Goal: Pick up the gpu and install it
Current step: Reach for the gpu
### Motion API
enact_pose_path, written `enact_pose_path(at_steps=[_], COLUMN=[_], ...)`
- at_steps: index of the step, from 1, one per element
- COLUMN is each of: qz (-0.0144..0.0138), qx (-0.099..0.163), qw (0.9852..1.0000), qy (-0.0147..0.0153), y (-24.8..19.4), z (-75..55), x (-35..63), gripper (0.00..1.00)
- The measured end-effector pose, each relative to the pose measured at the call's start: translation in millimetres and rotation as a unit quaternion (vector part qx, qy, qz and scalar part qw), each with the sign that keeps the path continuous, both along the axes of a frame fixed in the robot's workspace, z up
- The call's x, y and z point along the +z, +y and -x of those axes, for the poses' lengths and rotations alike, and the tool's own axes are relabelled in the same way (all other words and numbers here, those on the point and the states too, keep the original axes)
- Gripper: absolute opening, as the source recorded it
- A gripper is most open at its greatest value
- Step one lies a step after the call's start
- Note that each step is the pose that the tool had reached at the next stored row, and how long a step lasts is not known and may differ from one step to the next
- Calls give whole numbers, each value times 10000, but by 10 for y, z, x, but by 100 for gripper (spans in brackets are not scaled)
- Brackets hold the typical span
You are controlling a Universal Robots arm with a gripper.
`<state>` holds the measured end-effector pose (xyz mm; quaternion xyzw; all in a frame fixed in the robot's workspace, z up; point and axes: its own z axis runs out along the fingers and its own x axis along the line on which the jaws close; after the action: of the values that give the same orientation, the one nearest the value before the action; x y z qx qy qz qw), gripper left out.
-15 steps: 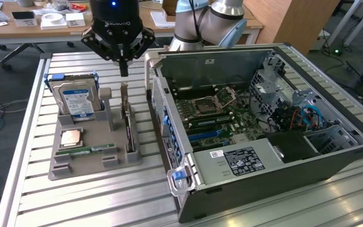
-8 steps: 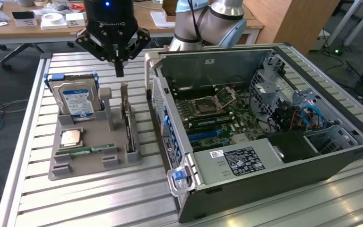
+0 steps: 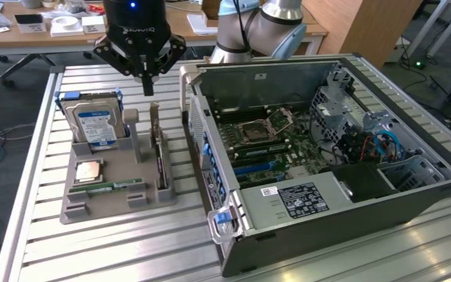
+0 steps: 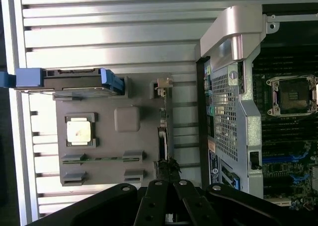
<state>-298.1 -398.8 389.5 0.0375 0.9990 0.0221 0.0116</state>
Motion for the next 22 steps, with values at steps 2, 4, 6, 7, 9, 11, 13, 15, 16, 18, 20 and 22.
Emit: enact_pose_path(at_steps=[2, 4, 6, 7, 9, 11, 13, 15, 16, 18, 20, 22], qz=[0, 0, 0, 0, 0, 0, 0, 0, 0, 0, 0, 0], qx=[0, 0, 0, 0, 0, 0, 0, 0, 0, 0, 0, 0], qw=[10000, 10000, 10000, 10000, 10000, 10000, 10000, 10000, 10000, 10000, 10000, 10000], qy=[0, 0, 1, 1, 1, 1, 0, 0, 0, 0, 0, 1], y=[0, 0, -11, -23, -56, -94, -127, -156, -170, -198, -221, -228], z=[0, 0, 1, 1, 0, 0, 0, 0, 0, 0, 0, 0], x=[0, 0, 1, 1, 0, 0, 0, 0, 0, 0, 0, 0], gripper=[11, 11, 11, 11, 11, 11, 11, 11, 11, 11, 11, 11])
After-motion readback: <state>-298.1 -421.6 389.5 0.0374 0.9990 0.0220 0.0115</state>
